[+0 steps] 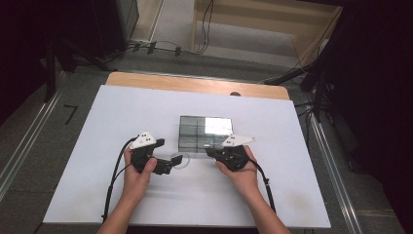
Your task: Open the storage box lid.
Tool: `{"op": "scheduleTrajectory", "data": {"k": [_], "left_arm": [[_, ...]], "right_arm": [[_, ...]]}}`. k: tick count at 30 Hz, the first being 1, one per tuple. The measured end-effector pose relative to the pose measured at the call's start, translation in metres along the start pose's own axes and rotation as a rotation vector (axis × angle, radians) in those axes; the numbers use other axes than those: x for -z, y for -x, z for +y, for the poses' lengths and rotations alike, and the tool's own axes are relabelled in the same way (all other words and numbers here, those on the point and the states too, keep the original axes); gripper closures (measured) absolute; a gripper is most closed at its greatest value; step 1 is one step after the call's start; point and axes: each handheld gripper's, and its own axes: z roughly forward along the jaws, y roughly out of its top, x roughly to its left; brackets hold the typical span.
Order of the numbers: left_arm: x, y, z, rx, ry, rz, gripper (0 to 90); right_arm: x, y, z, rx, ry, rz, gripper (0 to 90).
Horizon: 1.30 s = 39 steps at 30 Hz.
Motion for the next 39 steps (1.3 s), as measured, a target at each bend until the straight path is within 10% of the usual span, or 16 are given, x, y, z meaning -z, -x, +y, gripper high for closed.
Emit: {"op": "scheduleTrajectory", "data": {"k": [19, 39], "left_arm": [[0.004, 0.001, 0.004, 0.005, 0.041, -0.023, 6.7], [-0.013, -0.002, 0.028, 0.013, -0.020, 0.004, 70.4]], "right_arm": [[0.006, -0.002, 0.018, 0.009, 0.027, -0.003, 87.7], [0.017, 0.003, 0.043, 0.018, 0.060, -0.006, 87.7]]}}
